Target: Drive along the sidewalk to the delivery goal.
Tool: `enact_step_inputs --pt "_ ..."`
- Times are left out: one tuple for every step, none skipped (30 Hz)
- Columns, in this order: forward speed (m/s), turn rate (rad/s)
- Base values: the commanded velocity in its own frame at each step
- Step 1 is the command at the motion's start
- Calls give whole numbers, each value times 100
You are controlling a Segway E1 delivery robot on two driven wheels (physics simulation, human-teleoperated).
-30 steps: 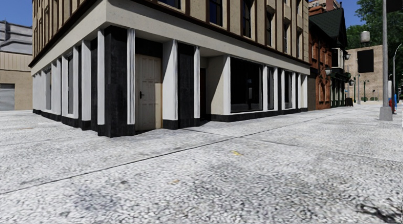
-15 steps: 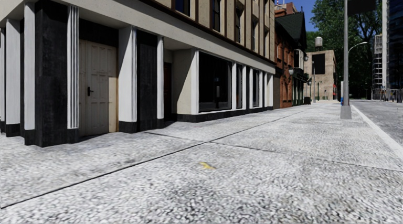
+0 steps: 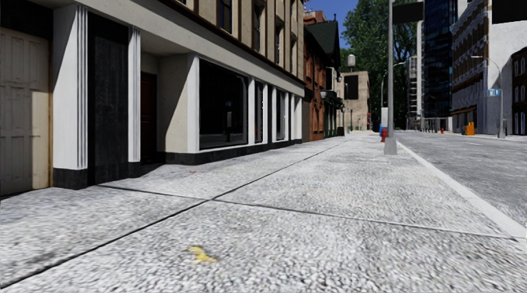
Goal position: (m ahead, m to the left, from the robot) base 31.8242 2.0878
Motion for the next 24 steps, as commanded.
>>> enact_step_inputs --pt "149 -51" --pt "200 -51" --pt "200 -51" --pt "200 -51" --pt "200 -51" --pt "200 -51" --pt "200 -51" --pt "200 -45" --pt "200 -38" --pt "200 -36" --pt "200 -36" --pt "200 -34" --pt "200 -28" --pt "200 -14" --pt "200 -14" --pt "200 0" --pt "200 0" --pt "200 0" --pt "200 0" --pt "200 0" --pt "200 0" --pt "200 0" --pt "200 0" --pt "200 0"
